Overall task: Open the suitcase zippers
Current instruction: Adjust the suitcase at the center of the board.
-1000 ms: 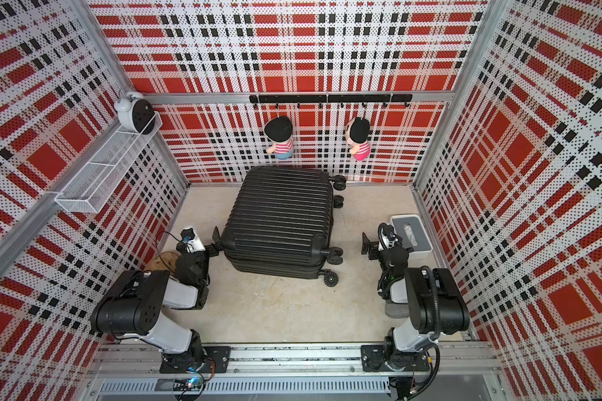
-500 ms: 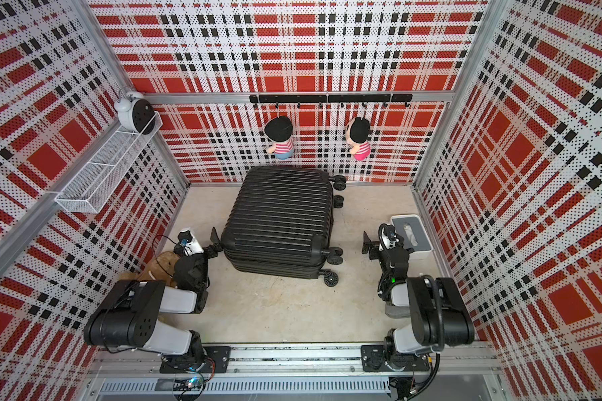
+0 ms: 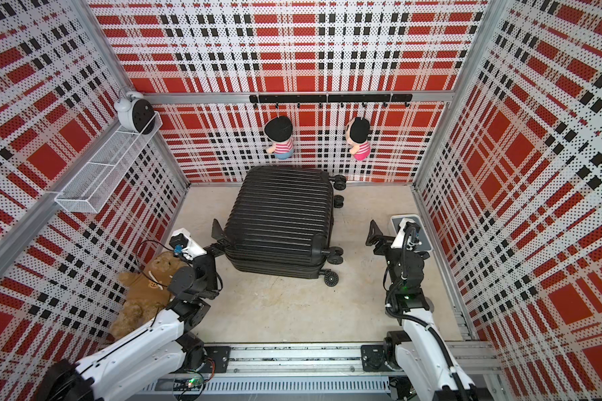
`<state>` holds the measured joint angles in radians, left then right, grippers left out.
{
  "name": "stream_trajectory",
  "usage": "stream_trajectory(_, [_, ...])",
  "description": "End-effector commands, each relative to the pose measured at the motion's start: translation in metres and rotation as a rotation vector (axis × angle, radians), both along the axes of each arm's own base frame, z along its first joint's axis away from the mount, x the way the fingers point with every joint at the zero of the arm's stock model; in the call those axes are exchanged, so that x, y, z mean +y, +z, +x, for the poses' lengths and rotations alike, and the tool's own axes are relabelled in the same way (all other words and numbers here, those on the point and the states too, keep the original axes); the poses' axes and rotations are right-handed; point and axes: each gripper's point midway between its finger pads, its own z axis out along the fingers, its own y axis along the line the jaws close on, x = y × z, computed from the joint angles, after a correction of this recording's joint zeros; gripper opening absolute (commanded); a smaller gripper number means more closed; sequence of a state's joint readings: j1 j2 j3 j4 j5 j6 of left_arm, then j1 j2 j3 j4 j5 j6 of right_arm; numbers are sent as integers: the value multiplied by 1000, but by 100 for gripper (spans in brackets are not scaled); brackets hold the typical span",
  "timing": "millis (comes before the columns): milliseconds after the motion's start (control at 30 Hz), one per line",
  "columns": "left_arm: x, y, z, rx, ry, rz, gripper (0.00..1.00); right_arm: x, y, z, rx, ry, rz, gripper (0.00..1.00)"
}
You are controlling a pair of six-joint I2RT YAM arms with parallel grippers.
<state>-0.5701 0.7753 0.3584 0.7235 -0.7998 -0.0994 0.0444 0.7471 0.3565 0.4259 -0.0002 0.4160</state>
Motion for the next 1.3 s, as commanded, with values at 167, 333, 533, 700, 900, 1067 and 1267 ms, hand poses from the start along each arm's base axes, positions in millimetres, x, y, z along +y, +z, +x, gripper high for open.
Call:
stream_trajectory(167, [-48,10,4,136,-278,-111,98,23,-86,-12,309,137,285,100])
stream_trajectory(333, [-62,-16,23,233,-400,-356,98,45,-119,-14,440,259,311,100])
stream_trajectory(533, [-149,-37,-3,397,-501,-197,98,56,-148,-24,543,321,270,100])
stream_trajectory(700, [-217,-60,-24,543,-626,-142,98,70,-143,-25,505,377,228,92])
stream_trajectory(900, [-284,-69,-43,643,-799,-139,98,86,-149,-27,546,444,218,84])
stream_trajectory(1067, [-313,-90,-57,709,-858,-105,98,103,-146,-34,524,524,236,79])
stream_trajectory(1267, [-286,-73,-42,668,-784,-110,98,134,-126,-37,496,623,170,73])
